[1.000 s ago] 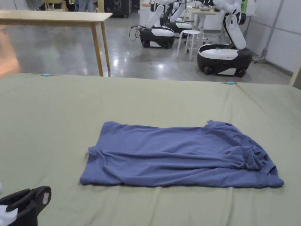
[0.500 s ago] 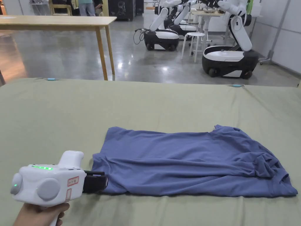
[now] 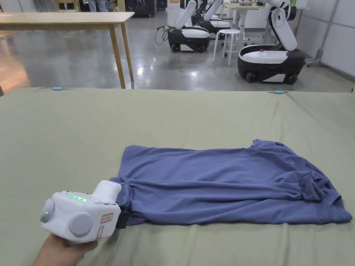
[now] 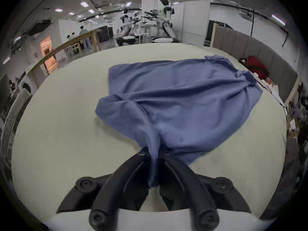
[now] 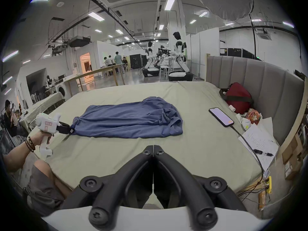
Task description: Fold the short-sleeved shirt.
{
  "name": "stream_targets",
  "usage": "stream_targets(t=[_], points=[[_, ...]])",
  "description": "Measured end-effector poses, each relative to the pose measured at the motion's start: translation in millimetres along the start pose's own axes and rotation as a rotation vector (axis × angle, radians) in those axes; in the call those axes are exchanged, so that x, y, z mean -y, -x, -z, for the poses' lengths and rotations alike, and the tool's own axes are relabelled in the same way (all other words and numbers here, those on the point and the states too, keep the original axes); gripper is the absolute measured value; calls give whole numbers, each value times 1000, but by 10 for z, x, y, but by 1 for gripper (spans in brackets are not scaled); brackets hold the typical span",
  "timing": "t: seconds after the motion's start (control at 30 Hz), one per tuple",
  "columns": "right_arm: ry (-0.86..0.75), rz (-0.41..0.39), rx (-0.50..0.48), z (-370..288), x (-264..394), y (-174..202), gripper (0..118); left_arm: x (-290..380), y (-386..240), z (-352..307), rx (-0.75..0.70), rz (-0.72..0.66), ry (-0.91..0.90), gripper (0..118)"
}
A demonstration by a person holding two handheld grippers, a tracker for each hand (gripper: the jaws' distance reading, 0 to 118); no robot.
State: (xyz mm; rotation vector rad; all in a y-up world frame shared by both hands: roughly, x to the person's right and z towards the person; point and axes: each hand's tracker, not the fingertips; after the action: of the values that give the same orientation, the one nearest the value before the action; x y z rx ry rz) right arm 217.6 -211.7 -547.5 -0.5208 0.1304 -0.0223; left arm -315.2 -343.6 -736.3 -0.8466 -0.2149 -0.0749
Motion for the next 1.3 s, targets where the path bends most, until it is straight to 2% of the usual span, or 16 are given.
stream_targets(t=[0.2, 0.3, 0.33, 0.37, 0.4, 0.43, 0.47, 0.6, 0.77, 0.87, 1.0, 1.1, 1.13, 1.2, 1.23, 1.3], points=[[24, -7, -10, 155, -29, -68, 1, -46, 45, 1, -10, -17, 16, 7], [35, -46, -36, 413, -163, -145, 1, -30, 54, 38, -6, -19, 18, 7], [48, -59, -40, 554, -224, -186, 10, -20, 41, 37, -7, -20, 19, 7], [64, -73, -43, 697, -277, -231, 33, -8, 33, 42, -9, -18, 17, 7], [74, -82, -40, 828, -301, -286, 69, 0, 23, 40, -13, -15, 15, 7], [93, -95, -47, 981, -344, -342, 114, 1, 17, 34, -22, -7, 8, 7], [113, -99, -43, 1148, -383, -388, 118, 3, 4, 26, -26, -5, 6, 7], [224, -103, -10, 1822, -465, -639, 117, -8, -46, -21, -28, -2, 10, 7], [355, -30, 63, 2606, -506, -895, 116, -31, -36, -73, -16, -20, 20, 7], [395, -19, 69, 2879, -495, -957, 107, -47, -62, -133, -17, -19, 15, 7], [515, 20, 52, 3063, -468, -945, 81, -87, -65, -172, -16, -14, 20, 7], [530, -45, 67, 3077, -425, -797, 68, -83, -106, -192, -20, -6, 22, 7], [527, -69, 75, 3088, -418, -762, 51, -83, -74, -163, -23, -2, 23, 7], [515, -49, 42, 3026, -415, -689, 10, -81, -78, -158, -25, -1, 25, 7], [491, -16, -2, 3014, -411, -669, 10, -78, -84, -159, -25, -2, 25, 7], [494, -28, 37, 3055, -386, -609, 10, -81, -83, -155, -27, -5, 24, 7]])
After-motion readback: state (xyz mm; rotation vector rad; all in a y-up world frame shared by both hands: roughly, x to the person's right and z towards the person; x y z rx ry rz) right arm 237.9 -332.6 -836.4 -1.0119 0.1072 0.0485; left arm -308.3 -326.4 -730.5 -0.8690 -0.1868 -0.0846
